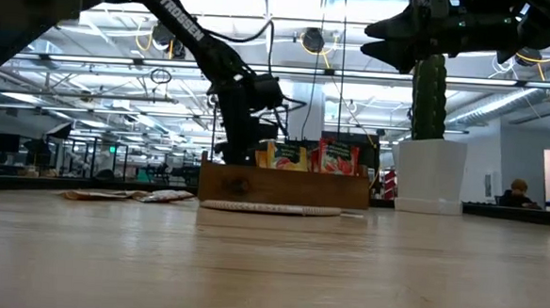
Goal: Pick & Place Tea
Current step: Put the tan gold tea bag into the left section of the wood organizer
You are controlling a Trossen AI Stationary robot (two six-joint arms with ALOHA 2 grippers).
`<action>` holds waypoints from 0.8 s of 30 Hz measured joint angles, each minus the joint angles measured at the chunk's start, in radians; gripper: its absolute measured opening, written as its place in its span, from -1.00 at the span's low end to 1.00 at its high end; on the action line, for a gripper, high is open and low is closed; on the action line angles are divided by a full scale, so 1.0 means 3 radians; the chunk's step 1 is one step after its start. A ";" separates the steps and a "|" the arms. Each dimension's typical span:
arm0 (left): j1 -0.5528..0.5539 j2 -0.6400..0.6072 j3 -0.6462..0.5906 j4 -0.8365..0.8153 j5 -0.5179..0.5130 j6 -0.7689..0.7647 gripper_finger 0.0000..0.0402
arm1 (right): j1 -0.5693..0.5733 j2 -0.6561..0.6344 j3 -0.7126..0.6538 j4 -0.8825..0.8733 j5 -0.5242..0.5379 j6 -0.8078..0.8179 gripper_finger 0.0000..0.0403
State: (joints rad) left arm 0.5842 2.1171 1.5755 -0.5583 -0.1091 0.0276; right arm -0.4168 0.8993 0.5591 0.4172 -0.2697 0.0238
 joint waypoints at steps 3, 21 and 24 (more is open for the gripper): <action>0.0000 0.0095 0.0103 -0.0061 0.0072 -0.0067 0.58 | 0.0000 0.0000 0.0000 0.0024 0.0005 0.0004 0.29; 0.0459 0.0545 0.0477 -0.0975 0.0623 -0.0078 0.49 | 0.0000 0.0000 0.0000 0.0111 0.0006 0.0232 0.29; 0.0465 0.0552 0.0477 -0.0992 0.0646 -0.0042 0.38 | 0.0003 -0.0003 0.0000 0.0144 0.0004 0.0233 0.29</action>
State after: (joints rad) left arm 0.7237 2.2826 1.7186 -0.8560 0.0848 0.0151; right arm -0.4157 0.8984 0.5591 0.4604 -0.2684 0.0937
